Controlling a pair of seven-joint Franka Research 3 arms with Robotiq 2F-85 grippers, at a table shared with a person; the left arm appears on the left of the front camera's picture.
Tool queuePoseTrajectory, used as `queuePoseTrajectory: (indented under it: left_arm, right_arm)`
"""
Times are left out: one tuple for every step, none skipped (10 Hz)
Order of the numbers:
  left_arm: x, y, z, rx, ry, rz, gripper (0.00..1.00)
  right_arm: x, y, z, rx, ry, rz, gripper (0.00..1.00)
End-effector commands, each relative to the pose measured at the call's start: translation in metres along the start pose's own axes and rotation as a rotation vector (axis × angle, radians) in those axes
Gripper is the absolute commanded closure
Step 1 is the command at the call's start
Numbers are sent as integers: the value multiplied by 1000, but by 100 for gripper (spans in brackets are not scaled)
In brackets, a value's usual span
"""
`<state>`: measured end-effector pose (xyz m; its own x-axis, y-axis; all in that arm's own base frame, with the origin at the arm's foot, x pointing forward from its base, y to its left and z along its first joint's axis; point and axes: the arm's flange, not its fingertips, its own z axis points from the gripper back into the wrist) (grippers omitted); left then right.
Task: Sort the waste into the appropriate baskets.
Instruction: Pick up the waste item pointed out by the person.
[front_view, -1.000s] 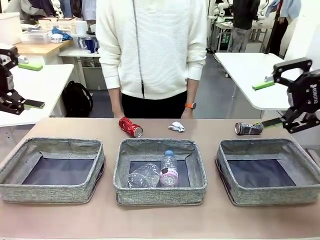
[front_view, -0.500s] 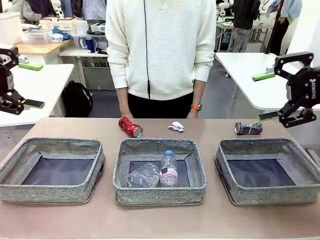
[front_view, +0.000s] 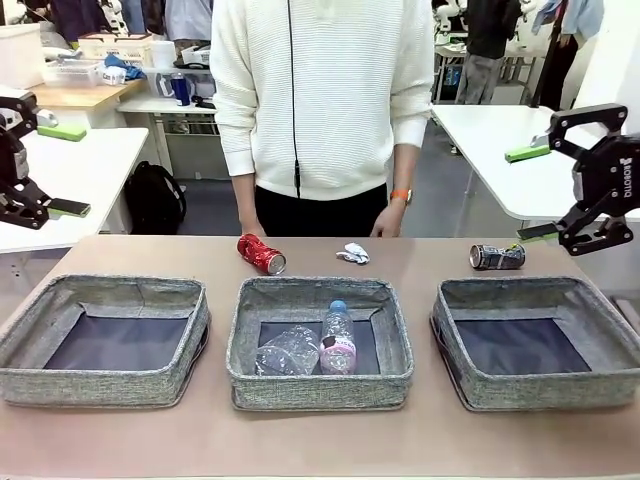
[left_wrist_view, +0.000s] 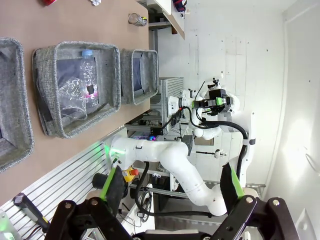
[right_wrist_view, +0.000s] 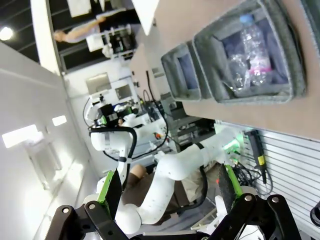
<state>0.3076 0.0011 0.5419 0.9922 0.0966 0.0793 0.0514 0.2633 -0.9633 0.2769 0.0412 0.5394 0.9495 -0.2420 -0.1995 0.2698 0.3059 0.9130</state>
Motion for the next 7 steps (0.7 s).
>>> queuePoseTrajectory:
  left_arm:
    - [-2, 0, 1, 5, 7, -11, 0]
    - [-2, 0, 1, 5, 7, -11, 0]
    - [-2, 0, 1, 5, 7, -11, 0]
    - [-2, 0, 1, 5, 7, -11, 0]
    - [-2, 0, 1, 5, 7, -11, 0]
    - [-2, 0, 1, 5, 7, -11, 0]
    - [-2, 0, 1, 5, 7, -11, 0]
  right_arm:
    - [1, 3, -1, 11, -13, -4, 0]
    - [1, 3, -1, 11, -13, -4, 0]
    - [1, 3, -1, 11, -13, -4, 0]
    - [1, 3, -1, 11, -13, -4, 0]
    - [1, 3, -1, 11, -13, -4, 0]
    - [1, 3, -1, 11, -13, -4, 0]
    - [1, 3, -1, 11, -13, -4, 0]
